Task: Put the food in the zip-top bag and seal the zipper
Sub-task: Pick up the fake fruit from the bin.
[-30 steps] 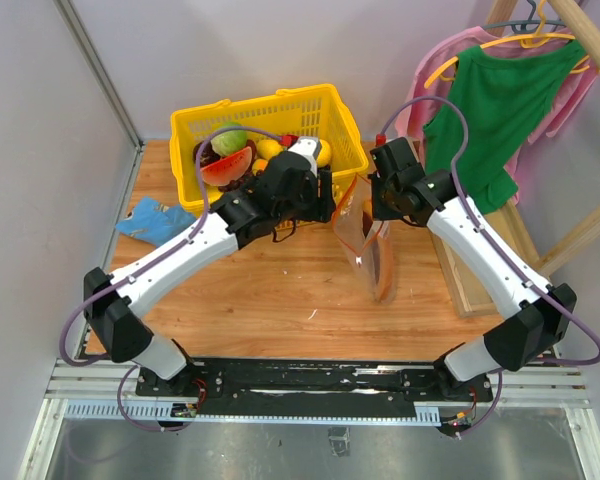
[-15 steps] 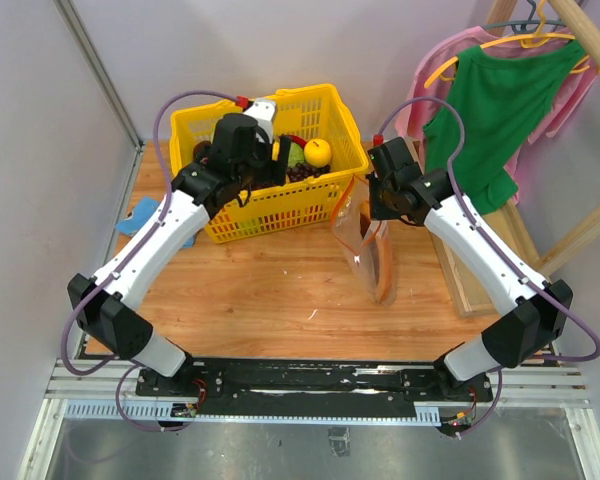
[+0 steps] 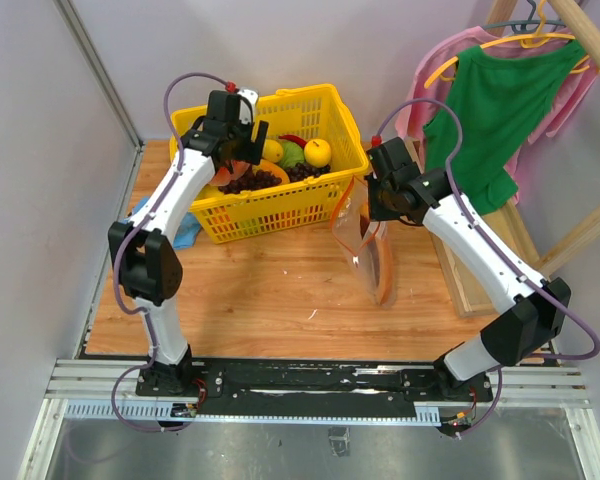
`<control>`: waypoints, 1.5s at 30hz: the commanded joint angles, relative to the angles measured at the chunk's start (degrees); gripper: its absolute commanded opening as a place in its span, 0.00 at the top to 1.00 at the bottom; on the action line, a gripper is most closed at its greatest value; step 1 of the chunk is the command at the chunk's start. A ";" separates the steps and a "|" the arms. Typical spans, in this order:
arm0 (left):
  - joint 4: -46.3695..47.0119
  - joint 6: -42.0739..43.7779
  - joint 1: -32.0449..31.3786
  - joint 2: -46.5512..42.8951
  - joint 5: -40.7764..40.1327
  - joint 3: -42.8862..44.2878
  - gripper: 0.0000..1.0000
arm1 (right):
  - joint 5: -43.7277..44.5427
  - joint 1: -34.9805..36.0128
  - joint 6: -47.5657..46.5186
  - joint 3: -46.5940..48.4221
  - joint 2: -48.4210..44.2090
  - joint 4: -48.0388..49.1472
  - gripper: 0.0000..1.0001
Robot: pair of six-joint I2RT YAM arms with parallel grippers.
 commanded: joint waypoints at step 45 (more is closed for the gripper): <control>-9.63 6.15 5.22 20.24 7.48 9.37 0.16 | -2.88 0.01 -0.73 2.87 2.77 -0.90 0.99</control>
